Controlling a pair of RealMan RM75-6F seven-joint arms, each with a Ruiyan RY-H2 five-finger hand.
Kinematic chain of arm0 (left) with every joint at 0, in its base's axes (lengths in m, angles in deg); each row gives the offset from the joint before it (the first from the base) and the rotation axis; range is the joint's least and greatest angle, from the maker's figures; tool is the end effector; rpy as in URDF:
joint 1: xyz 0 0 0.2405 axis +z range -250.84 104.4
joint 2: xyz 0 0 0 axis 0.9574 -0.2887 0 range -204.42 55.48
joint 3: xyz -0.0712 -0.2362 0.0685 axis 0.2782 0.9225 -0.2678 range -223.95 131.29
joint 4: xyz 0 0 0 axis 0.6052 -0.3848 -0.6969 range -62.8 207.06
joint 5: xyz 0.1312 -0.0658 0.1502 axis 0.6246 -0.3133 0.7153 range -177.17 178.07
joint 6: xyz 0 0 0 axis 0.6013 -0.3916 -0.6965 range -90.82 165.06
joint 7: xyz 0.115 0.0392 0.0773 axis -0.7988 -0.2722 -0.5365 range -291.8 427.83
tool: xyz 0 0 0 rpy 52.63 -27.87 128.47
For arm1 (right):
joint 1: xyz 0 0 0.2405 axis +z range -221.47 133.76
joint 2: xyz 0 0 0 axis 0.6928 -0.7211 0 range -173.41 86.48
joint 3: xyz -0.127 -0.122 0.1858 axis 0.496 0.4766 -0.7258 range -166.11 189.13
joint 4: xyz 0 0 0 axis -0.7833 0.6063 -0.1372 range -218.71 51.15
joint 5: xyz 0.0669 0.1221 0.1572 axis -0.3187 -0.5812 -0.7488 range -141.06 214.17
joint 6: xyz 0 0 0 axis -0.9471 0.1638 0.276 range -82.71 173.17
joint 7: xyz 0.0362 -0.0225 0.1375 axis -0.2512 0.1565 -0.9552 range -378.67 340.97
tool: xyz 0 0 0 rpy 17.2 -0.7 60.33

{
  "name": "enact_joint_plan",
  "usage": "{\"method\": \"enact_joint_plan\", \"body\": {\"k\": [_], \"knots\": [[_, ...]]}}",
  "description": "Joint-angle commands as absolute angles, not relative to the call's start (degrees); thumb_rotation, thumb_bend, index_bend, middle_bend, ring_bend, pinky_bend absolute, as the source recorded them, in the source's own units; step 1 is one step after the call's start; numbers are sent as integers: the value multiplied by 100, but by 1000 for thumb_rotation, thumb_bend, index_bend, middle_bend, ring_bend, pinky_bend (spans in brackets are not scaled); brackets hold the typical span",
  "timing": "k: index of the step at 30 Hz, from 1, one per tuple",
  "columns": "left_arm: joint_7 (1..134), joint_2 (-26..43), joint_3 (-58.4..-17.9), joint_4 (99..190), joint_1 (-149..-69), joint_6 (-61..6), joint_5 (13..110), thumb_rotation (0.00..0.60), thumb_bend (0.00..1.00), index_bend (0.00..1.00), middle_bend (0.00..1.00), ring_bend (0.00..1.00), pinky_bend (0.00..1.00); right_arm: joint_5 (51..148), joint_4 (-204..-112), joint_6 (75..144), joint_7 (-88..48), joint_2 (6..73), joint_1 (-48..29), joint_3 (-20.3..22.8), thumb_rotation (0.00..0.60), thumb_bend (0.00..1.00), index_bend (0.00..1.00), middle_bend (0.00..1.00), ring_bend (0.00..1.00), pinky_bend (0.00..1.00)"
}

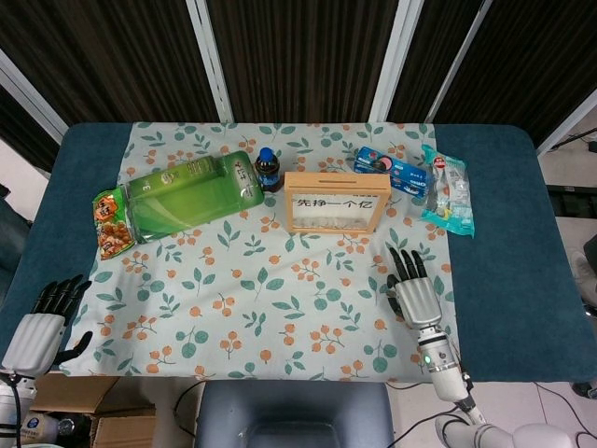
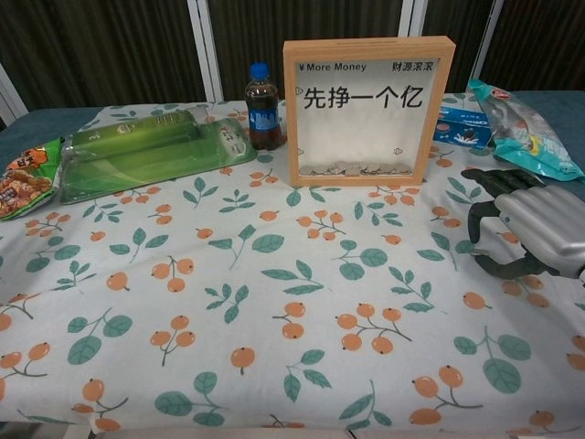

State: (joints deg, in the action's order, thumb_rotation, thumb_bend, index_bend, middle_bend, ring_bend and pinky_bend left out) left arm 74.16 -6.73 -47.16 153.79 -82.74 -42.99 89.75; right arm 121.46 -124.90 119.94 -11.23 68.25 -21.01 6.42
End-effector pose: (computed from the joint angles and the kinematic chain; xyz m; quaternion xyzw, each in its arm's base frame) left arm -0.3309 0.1958 0.1343 -0.6528 -0.3891 -0.3665 0.5369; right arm -0.2792 -0.2819 -0.0572 0.6870 -0.2932 0.3589 0.5597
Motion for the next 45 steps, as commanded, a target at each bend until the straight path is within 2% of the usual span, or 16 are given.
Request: {"method": "enact_joint_plan", "body": {"k": [1,13,23,28,31,38,41,45], "knots": [[7416,-669,-4718,15372,-8273,-4296,8973,599,352,0,0,0,0,12149,-12484,11982,-1134,6824,-2097,644,600,429,666,143,0,0],[7419,-661,-4716,15354,-8276,-4271,8943,600,352,0,0,0,0,12126,-12505,11895,-1170,6806,-2062,620,600,543,674,153,0,0],[7444,-657,-4722,15336,-8276,-4273,8949,599,352,0,0,0,0,12102,-12543,11878,-1190,6779,-2058,594,600,593,701,156,0,0],[7447,-671,-4726,15345,-8262,-4305,8963,599,351,0,0,0,0,12098,-12855,12125,-1274,6614,-2028,433,600,625,717,157,0,0],[7434,-676,-4718,15358,-8258,-4321,8961,600,351,0,0,0,0,12191,-13392,12518,-1305,6306,-1983,252,600,633,723,157,0,0],[7473,-676,-4709,15371,-8254,-4375,8995,599,352,0,0,0,0,12421,-15814,13307,-979,4922,-1804,-534,600,635,736,167,0,0],[7474,-680,-4713,15365,-8244,-4388,8998,600,351,0,0,0,0,12229,-16758,13112,-744,4282,-1614,-1025,600,634,739,172,0,0],[7456,-697,-4712,15396,-8237,-4421,9016,599,353,0,0,0,0,11677,-17329,12479,-312,3829,-1214,-1563,600,634,739,174,0,0]]}}
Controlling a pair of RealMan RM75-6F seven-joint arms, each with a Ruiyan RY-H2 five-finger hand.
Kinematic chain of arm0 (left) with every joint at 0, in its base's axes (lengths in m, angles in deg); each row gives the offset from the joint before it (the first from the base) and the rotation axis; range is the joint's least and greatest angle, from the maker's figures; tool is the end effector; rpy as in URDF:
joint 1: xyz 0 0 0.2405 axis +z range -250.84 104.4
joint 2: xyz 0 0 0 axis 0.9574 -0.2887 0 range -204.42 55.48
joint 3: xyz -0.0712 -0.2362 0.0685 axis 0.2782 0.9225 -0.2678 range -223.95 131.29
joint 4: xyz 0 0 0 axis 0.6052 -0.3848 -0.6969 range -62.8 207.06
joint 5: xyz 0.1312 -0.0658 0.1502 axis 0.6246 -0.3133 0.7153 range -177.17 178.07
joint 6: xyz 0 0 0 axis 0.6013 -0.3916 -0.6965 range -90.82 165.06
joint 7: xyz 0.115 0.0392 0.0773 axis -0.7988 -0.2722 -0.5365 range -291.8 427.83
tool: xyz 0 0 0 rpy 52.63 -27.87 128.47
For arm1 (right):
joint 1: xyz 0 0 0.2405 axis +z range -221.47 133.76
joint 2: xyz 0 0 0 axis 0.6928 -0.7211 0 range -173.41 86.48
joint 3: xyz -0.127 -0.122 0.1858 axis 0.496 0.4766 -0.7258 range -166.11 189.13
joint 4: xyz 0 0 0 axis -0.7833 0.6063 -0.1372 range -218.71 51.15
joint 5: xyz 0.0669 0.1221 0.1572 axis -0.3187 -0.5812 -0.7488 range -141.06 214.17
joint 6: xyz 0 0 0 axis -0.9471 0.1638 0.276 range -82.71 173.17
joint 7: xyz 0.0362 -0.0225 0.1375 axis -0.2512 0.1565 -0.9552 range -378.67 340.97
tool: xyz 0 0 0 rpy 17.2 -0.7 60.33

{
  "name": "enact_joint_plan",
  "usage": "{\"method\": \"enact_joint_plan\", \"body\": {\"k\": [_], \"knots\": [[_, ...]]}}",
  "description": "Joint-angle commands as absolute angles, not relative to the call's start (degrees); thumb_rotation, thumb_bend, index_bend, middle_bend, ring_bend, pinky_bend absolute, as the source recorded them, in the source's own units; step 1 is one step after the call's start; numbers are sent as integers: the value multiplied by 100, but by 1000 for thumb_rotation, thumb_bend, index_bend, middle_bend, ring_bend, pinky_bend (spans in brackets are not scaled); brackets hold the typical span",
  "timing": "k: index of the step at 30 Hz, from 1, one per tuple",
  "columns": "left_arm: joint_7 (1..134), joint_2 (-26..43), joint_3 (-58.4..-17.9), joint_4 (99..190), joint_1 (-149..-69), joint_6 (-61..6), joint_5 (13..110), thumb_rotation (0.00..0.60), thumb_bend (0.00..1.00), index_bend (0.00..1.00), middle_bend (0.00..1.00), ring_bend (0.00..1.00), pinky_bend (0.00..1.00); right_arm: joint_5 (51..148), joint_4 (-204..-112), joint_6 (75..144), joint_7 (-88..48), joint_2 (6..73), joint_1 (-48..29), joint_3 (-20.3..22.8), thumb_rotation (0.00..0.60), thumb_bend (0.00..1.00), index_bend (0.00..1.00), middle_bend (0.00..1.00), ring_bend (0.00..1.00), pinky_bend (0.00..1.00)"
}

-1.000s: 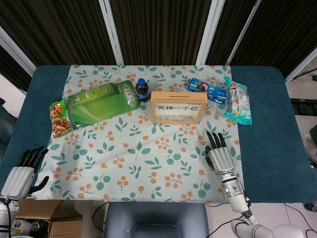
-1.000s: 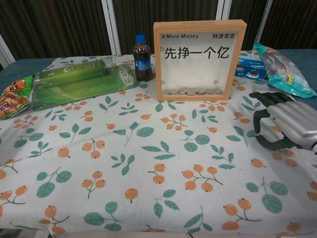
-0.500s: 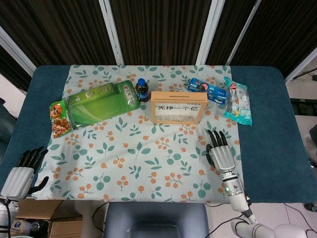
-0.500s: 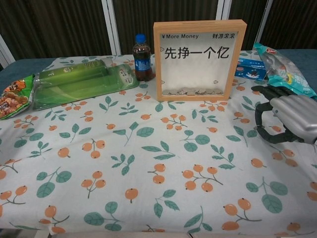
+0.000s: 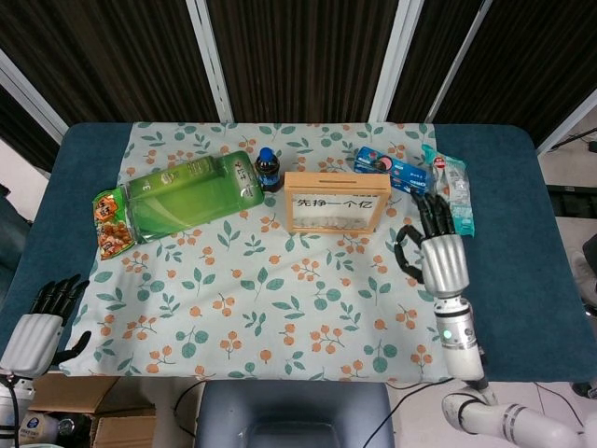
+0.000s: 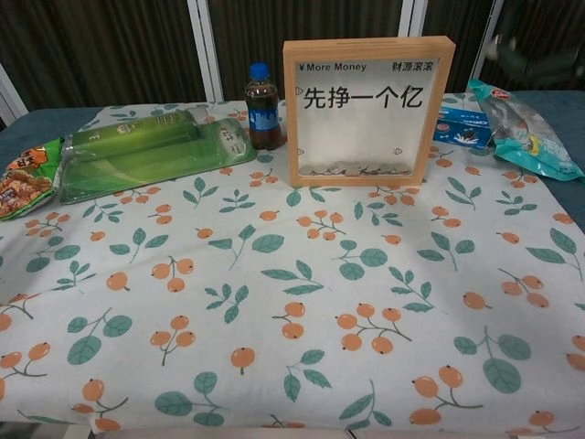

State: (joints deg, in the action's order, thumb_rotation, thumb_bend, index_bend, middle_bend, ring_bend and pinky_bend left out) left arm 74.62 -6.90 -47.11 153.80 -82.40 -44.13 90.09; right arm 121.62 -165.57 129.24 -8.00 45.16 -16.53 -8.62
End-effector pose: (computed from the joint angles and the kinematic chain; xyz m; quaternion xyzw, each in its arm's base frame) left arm -0.3300 0.1943 0.1375 -0.6491 -0.3856 -0.3740 0.5386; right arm -0.1738 -0.3260 0.0894 0.5526 -0.2564 0.5769 0.5442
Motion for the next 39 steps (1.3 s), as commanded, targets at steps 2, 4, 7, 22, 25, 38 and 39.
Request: {"method": "enact_joint_plan", "body": {"k": [2,4,7,22,25,38,39], "knots": [[7449,-717,-4716,15424,-8242,-4427,9039,598,353,0,0,0,0,11242,-17478,12068,-149,3717,-993,-1782,600,634,739,174,0,0],[7415,-729,-4700,15463,-8265,-4410,9037,597,352,0,0,0,0,10698,-17515,11569,112,3639,-700,-1975,600,635,739,174,0,0],[7350,-739,-4690,15518,-8278,-4382,9015,599,352,0,0,0,0,10045,-17401,11009,517,3656,-254,-2117,600,636,741,175,0,0],[7425,-779,-4646,15513,-8254,-4422,8947,598,352,0,0,0,0,7876,-16477,10002,2018,4146,1248,-1789,600,639,757,175,0,0],[7449,-763,-4656,15480,-8263,-4403,8960,598,352,0,0,0,0,7647,-16451,10010,2167,4099,1370,-1722,600,643,761,175,0,0],[7501,-765,-4645,15435,-8256,-4381,8909,599,352,0,0,0,0,7246,-16265,9947,2233,4057,1682,-1374,600,647,760,175,0,0],[7502,-764,-4644,15432,-8256,-4378,8907,599,352,0,0,0,0,7254,-16244,9953,2211,4072,1702,-1344,600,647,759,175,0,0]]}}
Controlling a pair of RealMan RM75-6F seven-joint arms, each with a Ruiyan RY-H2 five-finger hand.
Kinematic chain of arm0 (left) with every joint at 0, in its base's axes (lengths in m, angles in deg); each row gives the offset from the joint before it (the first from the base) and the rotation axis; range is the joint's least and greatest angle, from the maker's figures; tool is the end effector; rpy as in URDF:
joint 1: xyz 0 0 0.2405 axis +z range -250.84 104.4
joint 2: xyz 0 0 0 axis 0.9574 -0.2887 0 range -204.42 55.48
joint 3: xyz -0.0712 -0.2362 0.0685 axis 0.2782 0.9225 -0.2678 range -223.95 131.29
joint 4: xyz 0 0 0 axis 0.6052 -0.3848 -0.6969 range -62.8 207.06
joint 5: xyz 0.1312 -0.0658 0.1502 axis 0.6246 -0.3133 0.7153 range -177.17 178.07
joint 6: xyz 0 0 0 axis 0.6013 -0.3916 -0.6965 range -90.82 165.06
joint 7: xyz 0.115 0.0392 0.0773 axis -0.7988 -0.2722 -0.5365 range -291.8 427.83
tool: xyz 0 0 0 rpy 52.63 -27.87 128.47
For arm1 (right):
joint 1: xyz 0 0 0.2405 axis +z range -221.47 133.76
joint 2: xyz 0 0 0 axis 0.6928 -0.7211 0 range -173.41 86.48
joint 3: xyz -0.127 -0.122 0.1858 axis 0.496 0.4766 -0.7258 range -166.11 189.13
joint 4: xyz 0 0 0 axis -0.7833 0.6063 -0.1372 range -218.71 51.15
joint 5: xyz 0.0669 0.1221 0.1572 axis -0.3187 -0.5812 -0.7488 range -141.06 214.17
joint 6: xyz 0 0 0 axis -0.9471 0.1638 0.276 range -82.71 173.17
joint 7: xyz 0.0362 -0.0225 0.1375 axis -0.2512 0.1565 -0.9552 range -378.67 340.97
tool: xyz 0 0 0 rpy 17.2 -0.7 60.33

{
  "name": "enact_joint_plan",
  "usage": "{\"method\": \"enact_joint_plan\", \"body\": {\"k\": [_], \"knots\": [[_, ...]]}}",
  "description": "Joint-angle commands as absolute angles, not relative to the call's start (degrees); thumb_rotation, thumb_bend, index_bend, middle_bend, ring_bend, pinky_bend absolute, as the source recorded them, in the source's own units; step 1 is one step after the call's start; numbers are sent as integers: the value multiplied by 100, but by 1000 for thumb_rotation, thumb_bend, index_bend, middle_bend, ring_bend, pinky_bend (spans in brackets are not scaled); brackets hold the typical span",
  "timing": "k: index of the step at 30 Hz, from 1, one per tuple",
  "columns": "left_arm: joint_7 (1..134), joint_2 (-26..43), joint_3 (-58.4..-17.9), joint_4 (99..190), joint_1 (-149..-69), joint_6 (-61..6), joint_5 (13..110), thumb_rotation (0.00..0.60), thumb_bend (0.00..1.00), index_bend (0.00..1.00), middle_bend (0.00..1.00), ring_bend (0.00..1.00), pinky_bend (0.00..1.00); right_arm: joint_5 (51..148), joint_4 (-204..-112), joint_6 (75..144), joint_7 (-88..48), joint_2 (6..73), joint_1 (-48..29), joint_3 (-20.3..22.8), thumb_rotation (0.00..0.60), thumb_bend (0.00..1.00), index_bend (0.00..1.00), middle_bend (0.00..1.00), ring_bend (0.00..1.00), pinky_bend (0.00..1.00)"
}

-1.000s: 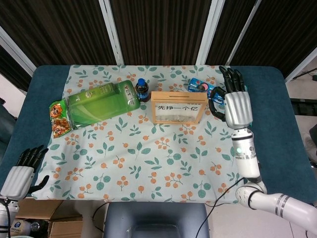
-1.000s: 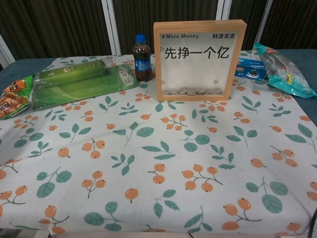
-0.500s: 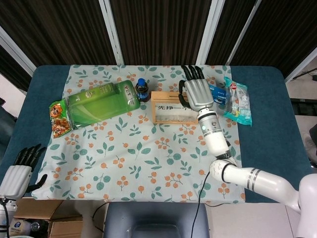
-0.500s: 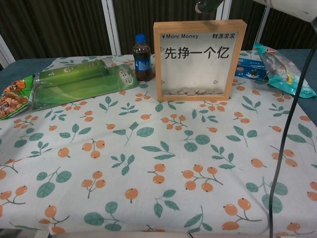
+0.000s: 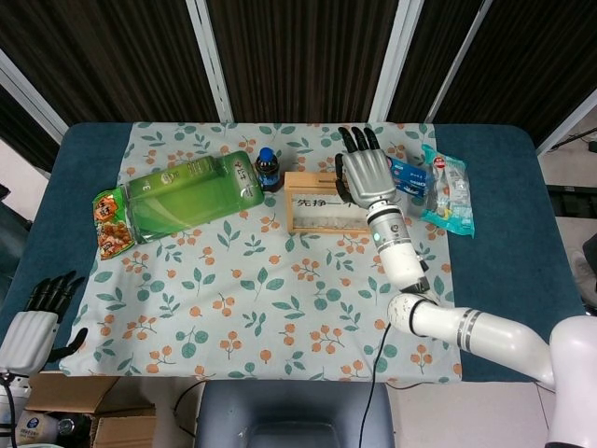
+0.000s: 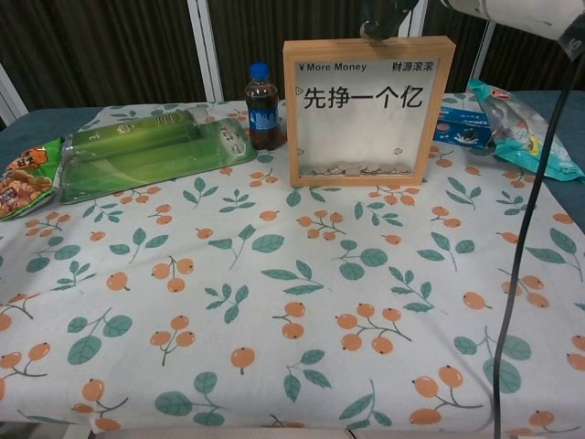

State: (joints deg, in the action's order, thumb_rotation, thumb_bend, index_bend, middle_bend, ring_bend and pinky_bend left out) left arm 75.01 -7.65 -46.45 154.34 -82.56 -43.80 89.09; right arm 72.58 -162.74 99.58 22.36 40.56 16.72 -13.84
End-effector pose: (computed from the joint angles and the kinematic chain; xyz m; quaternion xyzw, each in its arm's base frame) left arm -0.3304 0.1978 0.1431 -0.6418 -0.3881 -0.3755 0.5445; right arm -0.0540 -0.4578 0.0690 0.6779 -0.3160 0.3752 0.5476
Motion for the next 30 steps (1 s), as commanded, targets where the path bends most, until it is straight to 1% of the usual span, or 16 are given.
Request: {"method": "enact_joint_plan", "body": {"k": [1,10,20,21,23,25,26,27,28,30], "knots": [[7501,-761,-4643,15429,-8256,-4378,8906,598,352,0,0,0,0,7264,-16229,9961,2186,4086,1713,-1325,600,647,758,175,0,0],[7544,-750,-4641,15388,-8258,-4362,8894,599,351,0,0,0,0,7364,-16079,10053,1978,4159,1801,-1207,600,647,757,175,0,0],[7557,-742,-4634,15361,-8262,-4343,8875,599,352,0,0,0,0,7265,-15979,10024,1910,4174,1865,-1101,600,647,747,175,0,0],[7558,-742,-4634,15359,-8260,-4342,8873,598,352,0,0,0,0,7248,-15981,10008,1908,4168,1870,-1086,600,647,720,174,0,0],[7556,-741,-4635,15357,-8260,-4337,8869,598,352,0,0,0,0,7231,-15994,9992,1909,4150,1876,-1062,600,647,580,174,0,0],[7558,-741,-4636,15355,-8255,-4338,8863,597,351,0,0,0,0,7252,-16035,10006,1870,4110,1857,-1041,600,634,279,159,0,0],[7560,-740,-4636,15353,-8252,-4342,8862,596,352,0,0,0,0,7291,-16073,10034,1813,4075,1829,-1041,600,608,129,134,0,0],[7565,-742,-4643,15355,-8246,-4347,8869,596,352,0,0,0,0,7332,-16118,10071,1763,4039,1800,-1043,600,571,33,98,0,0],[7572,-746,-4638,15355,-8245,-4355,8870,595,352,0,0,0,0,7394,-16186,10128,1698,3991,1757,-1049,600,538,0,64,0,0],[7578,-748,-4630,15355,-8248,-4359,8866,594,353,0,0,0,0,7669,-16437,10369,1513,3827,1596,-1038,600,513,0,28,0,0]]}}
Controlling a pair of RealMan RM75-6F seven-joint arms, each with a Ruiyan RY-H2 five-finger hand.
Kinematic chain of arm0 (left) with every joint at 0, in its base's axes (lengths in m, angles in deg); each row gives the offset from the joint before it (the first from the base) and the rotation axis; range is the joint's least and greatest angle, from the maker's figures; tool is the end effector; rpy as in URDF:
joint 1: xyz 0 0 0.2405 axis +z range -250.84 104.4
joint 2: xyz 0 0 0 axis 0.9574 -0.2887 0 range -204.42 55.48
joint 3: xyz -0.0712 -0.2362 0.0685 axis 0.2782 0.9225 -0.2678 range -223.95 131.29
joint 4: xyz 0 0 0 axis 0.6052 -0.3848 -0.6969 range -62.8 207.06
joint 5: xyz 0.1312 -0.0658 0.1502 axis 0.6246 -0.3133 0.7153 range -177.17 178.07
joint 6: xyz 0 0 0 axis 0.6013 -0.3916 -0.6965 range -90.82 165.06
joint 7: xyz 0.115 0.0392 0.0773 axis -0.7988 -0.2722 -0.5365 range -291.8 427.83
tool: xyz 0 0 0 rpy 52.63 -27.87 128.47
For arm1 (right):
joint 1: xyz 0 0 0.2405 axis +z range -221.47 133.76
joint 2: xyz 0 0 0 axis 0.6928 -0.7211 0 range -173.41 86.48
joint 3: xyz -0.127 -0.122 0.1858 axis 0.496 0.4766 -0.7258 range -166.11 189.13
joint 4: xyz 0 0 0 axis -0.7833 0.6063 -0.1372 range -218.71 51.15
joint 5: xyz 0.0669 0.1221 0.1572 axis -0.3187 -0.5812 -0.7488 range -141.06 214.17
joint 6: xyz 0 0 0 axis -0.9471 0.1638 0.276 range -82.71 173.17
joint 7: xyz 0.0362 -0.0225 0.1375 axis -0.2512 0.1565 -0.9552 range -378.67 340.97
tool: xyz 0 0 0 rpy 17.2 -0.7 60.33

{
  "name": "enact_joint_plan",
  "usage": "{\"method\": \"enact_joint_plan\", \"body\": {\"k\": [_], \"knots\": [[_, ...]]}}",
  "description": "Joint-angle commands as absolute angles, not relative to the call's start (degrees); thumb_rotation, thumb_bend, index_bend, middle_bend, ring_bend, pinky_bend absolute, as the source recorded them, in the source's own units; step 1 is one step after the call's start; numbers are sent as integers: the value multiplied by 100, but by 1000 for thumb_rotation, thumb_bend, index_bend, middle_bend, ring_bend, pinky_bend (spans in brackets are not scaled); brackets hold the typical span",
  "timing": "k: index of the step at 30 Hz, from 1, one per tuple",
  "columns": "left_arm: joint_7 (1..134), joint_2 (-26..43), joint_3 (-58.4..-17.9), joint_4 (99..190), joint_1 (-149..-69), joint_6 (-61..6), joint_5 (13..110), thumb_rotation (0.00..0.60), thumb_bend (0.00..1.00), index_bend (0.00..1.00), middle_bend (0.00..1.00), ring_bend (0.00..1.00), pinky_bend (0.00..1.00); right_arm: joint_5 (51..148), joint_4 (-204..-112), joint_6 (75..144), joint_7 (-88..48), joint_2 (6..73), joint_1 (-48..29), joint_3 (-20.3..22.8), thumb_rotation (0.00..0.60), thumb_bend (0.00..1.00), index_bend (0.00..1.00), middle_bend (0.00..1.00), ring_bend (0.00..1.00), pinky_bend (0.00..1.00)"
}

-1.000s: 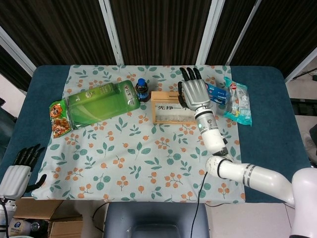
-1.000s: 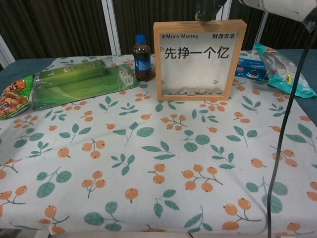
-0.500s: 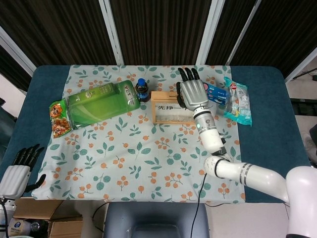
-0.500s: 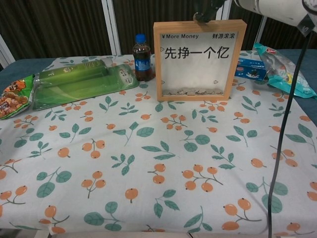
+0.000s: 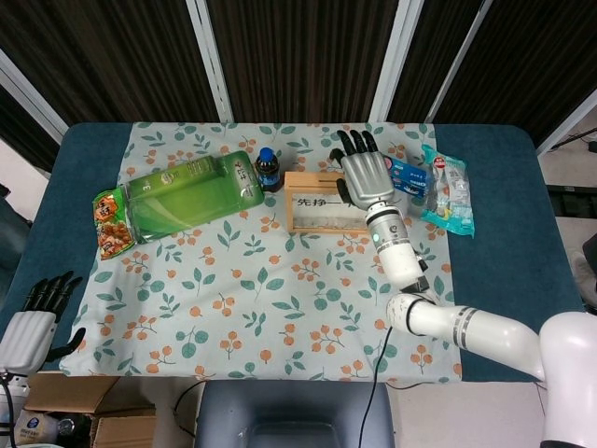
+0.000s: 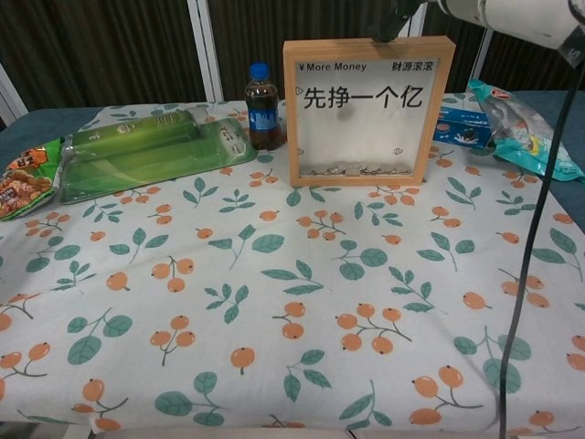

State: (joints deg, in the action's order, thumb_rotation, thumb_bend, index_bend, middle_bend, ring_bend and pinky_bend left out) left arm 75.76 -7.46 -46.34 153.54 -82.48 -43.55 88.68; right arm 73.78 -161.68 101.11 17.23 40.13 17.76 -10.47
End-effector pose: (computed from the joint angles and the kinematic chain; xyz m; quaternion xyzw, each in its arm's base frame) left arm -0.3341 0.1983 0.1439 -0.6385 -0.3918 -0.3740 0.5468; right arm -0.0593 -0.4584 0.0694 0.6730 -0.3169 0.3857 0.5458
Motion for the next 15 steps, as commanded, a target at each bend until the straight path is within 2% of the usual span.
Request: {"method": "enact_joint_plan", "body": {"k": [1,4,9,13,15], "knots": [[7576,-752,-4627,15361,-8247,-4364,8865,595,352,0,0,0,0,7865,-16590,10529,1421,3734,1490,-1008,600,512,0,18,0,0],[7615,-759,-4616,15359,-8240,-4387,8865,597,352,0,0,0,0,8824,-17270,11345,1126,3318,920,-700,600,511,0,4,0,0],[7587,-774,-4597,15378,-8236,-4449,8893,599,353,0,0,0,0,10407,-18030,13004,425,2730,-590,331,600,481,0,0,0,0],[7555,-780,-4579,15399,-8231,-4493,8901,598,352,0,0,0,0,10661,-18016,13336,273,2672,-976,608,600,452,0,0,0,0],[7511,-790,-4545,15424,-8219,-4586,8923,599,351,0,0,0,0,10784,-17919,13633,87,2639,-1476,989,600,417,0,0,0,0]]}}
